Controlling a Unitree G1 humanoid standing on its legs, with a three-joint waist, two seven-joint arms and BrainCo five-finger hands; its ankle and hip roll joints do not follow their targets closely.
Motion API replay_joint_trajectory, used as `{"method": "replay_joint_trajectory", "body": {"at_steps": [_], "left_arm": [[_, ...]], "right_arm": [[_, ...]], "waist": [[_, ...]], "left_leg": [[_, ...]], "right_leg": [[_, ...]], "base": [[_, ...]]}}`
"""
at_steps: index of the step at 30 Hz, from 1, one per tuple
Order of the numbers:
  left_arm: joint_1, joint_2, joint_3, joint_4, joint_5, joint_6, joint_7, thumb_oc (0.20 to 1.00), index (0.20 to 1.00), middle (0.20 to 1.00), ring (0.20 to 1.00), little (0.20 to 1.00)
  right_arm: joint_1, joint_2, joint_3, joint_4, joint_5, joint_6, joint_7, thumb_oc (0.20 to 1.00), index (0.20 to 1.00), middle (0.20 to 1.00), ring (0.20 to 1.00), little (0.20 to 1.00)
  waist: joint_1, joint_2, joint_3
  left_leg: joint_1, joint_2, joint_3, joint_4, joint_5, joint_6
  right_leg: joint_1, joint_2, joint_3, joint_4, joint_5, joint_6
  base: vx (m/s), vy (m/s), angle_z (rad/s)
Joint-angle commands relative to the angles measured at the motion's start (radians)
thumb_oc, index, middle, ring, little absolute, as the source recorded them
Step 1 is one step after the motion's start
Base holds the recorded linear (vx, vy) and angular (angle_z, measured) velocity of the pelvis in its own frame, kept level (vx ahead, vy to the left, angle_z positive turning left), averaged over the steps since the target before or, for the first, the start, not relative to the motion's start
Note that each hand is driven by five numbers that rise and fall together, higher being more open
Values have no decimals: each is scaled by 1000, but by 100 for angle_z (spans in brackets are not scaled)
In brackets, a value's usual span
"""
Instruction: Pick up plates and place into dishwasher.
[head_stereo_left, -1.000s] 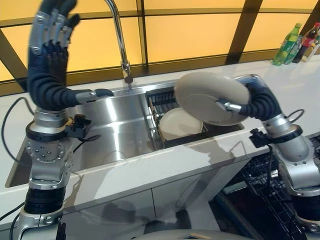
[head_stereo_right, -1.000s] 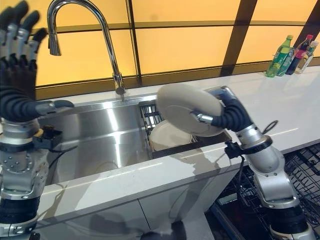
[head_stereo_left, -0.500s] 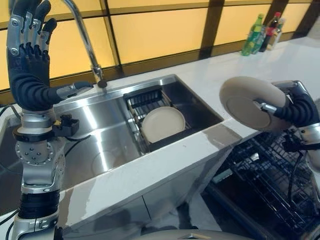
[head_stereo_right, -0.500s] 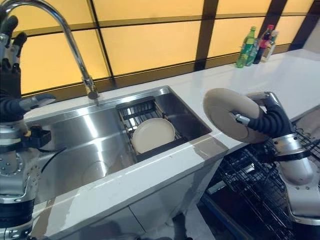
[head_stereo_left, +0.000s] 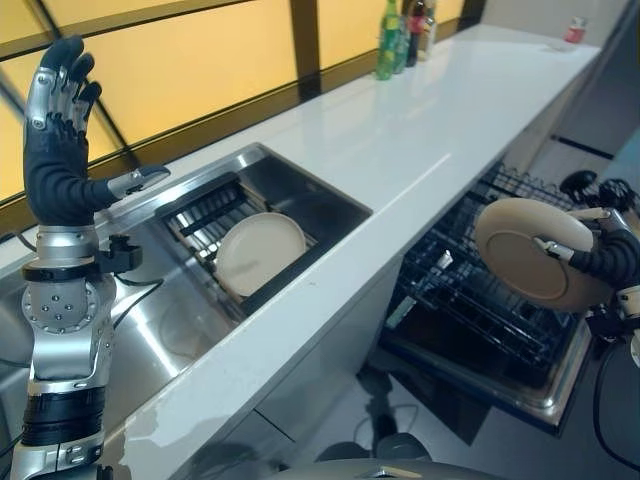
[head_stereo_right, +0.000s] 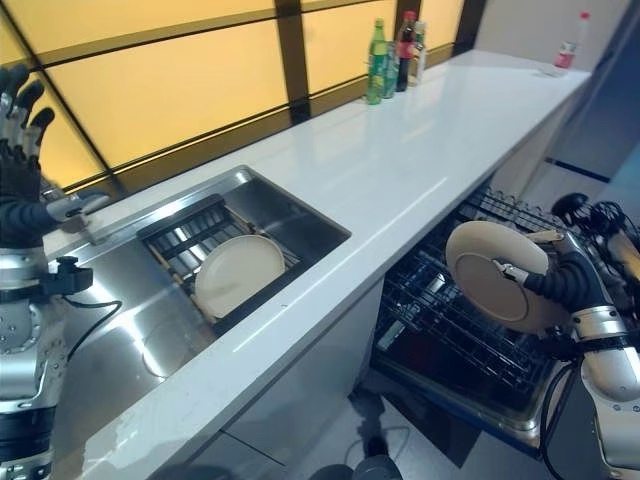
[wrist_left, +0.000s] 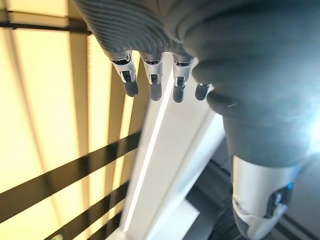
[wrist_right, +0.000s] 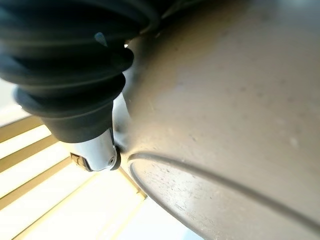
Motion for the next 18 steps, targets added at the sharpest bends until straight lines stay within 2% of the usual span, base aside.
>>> {"method": "replay_joint_trajectory", "body": {"at_steps": [1,5,9,12,18], "left_arm": [[6,63,60,28,16,-25,26,1000,1000,1000,1000,1000],[2,49,47,32,32,-22,30,1000,1000,1000,1000,1000],[-15,30,16,33,55,-27,65,1000,1000,1000,1000,1000],[-28,27,-6,35,67,-23,107,1000,1000,1000,1000,1000],[-54,22,-45,50,94,-30,172,1000,1000,1000,1000,1000]], "right_arm": [[-106,-26,3,7,6,-12,-22,200,200,200,200,200],[-126,-59,32,77,-28,7,-24,200,200,200,200,200],[-174,-104,61,132,-42,18,-31,200,200,200,200,200],[-227,-137,92,149,-38,39,-30,200,200,200,200,200],[-321,-176,167,204,-66,27,-33,200,200,200,200,200]], "waist": [[21,-6,8],[23,9,42],[21,41,85],[18,70,134],[22,102,203]], "left_leg": [[-94,-34,-81,137,-100,98],[-141,-19,-91,195,-100,88],[-191,-9,-105,232,-88,74],[-222,5,-111,248,-71,57],[-280,29,-144,265,-43,29]], "right_leg": [[-44,-66,-25,138,-29,61],[-66,-60,-16,159,-42,50],[-90,-45,0,182,-67,37],[-107,-26,6,194,-90,22],[-152,6,0,228,-121,-19]], "base": [[-18,-123,-56],[-20,-103,-17],[-71,-27,4],[-88,-41,8],[-76,-79,8]]}}
